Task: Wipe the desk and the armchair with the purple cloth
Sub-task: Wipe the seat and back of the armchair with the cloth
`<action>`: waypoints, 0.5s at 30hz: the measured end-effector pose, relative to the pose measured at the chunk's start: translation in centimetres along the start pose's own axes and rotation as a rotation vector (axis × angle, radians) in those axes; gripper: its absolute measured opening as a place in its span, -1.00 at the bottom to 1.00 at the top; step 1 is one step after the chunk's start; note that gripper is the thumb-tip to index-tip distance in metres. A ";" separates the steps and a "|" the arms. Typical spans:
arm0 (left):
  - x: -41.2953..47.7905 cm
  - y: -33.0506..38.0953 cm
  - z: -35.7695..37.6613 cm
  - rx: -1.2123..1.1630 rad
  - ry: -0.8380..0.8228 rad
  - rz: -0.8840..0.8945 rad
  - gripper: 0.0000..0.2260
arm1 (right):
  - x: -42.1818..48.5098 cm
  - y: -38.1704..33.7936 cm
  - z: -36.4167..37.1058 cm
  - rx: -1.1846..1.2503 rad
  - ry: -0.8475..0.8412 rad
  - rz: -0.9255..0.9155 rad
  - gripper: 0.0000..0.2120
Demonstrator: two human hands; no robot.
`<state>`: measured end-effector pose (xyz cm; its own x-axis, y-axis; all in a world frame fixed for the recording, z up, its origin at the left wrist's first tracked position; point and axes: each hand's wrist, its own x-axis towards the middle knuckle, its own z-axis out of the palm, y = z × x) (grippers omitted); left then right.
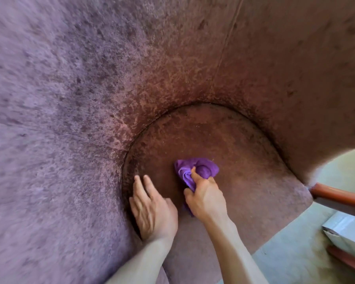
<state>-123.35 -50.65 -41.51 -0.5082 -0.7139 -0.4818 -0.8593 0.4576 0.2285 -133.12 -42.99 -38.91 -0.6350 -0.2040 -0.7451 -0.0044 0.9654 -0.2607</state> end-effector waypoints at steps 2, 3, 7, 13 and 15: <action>-0.9 -0.3 0.3 -0.030 -0.037 -0.119 -0.24 | -0.1 0.2 -0.1 -0.045 0.038 -0.015 -0.39; -1.3 -0.4 0.5 -0.037 -0.069 -0.140 -0.25 | -0.2 0.1 -0.1 -0.054 0.111 0.008 -0.40; -1.3 -0.9 1.4 -0.033 -0.113 -0.138 -0.34 | -0.7 -2.6 2.0 -0.150 -0.015 -0.071 -0.37; -0.7 -1.3 1.1 -0.041 -0.107 -0.141 -0.42 | -0.2 -0.6 0.8 0.096 0.301 0.054 -0.41; -0.5 -1.0 0.9 -0.056 -0.102 -0.143 -0.43 | 0.2 -0.3 0.6 0.153 0.360 0.200 -0.48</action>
<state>-122.16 -50.28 -42.26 -0.3746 -0.7108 -0.5954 -0.9257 0.3232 0.1965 -132.75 -43.43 -39.33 -0.8406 0.0800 -0.5357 0.2431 0.9395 -0.2412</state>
